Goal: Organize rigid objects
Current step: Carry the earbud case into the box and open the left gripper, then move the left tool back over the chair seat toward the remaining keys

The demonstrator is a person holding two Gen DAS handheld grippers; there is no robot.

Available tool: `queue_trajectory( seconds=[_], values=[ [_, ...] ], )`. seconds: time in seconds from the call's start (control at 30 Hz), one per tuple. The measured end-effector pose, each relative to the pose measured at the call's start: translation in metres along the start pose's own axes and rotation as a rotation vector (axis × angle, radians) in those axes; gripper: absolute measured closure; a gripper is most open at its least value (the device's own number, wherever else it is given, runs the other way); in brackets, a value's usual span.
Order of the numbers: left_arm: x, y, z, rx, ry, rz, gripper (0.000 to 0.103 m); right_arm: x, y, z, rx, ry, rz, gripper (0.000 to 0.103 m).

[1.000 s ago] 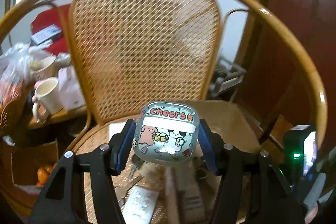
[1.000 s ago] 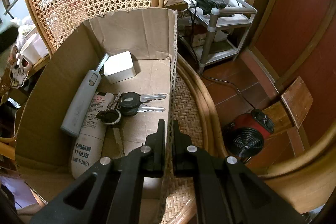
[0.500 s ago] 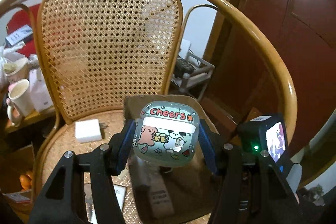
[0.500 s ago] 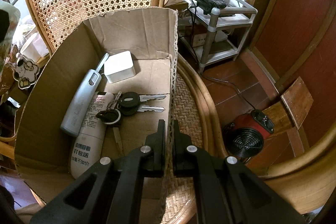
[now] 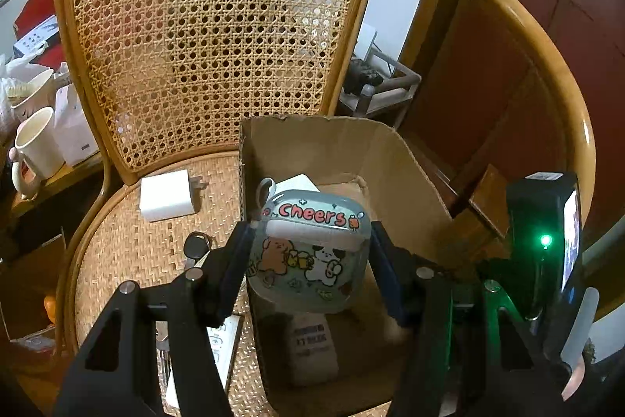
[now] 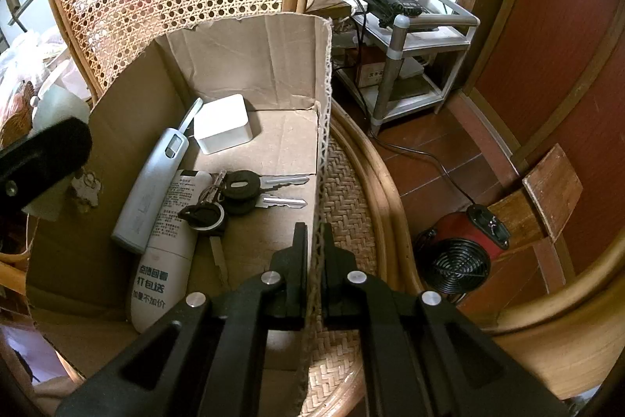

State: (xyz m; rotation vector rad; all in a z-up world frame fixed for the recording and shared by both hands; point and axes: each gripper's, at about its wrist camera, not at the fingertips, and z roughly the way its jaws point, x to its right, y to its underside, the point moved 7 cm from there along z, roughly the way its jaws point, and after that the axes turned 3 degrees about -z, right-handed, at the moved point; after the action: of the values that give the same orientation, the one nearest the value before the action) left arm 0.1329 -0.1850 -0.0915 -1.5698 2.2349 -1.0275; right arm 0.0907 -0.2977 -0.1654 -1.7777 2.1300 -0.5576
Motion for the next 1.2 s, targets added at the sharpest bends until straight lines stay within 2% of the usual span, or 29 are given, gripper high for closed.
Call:
queue_trajectory(
  seconds=[0.2, 0.37, 0.43, 0.47, 0.5, 0.7, 0.93, 1.03, 1.2],
  values=[
    [-0.001, 0.001, 0.004, -0.018, -0.026, 0.042, 0.044, -0.001, 0.0, 0.0, 0.001, 0.003, -0.011, 0.096],
    [-0.006, -0.002, -0.003, 0.008, -0.065, 0.065, 0.042, -0.001, 0.001, 0.0, 0.0, 0.001, -0.018, 0.096],
    [-0.013, -0.004, -0.007, 0.014, -0.097, 0.041, 0.036, -0.001, 0.001, 0.0, -0.001, 0.001, -0.017, 0.096],
    [-0.017, -0.006, -0.009, 0.021, -0.109, 0.025, 0.026, -0.001, 0.001, 0.0, -0.002, -0.002, -0.015, 0.096],
    [-0.022, -0.008, -0.012, 0.034, -0.11, 0.011, 0.022, -0.001, 0.0, 0.001, -0.002, -0.001, -0.016, 0.096],
    [-0.05, -0.012, -0.025, 0.058, -0.13, -0.042, 0.012, -0.001, 0.001, 0.001, -0.003, 0.0, -0.021, 0.096],
    [-0.093, -0.009, -0.022, 0.009, -0.17, -0.109, 0.012, -0.002, 0.001, 0.001, -0.003, -0.001, -0.021, 0.096],
    [-0.11, -0.006, -0.017, -0.01, -0.211, -0.116, 0.012, -0.001, 0.001, 0.001, -0.003, 0.0, -0.021, 0.096],
    [-0.138, 0.009, 0.002, -0.113, -0.287, -0.137, 0.012, -0.001, 0.001, 0.001, -0.003, 0.0, -0.021, 0.096]
  ],
)
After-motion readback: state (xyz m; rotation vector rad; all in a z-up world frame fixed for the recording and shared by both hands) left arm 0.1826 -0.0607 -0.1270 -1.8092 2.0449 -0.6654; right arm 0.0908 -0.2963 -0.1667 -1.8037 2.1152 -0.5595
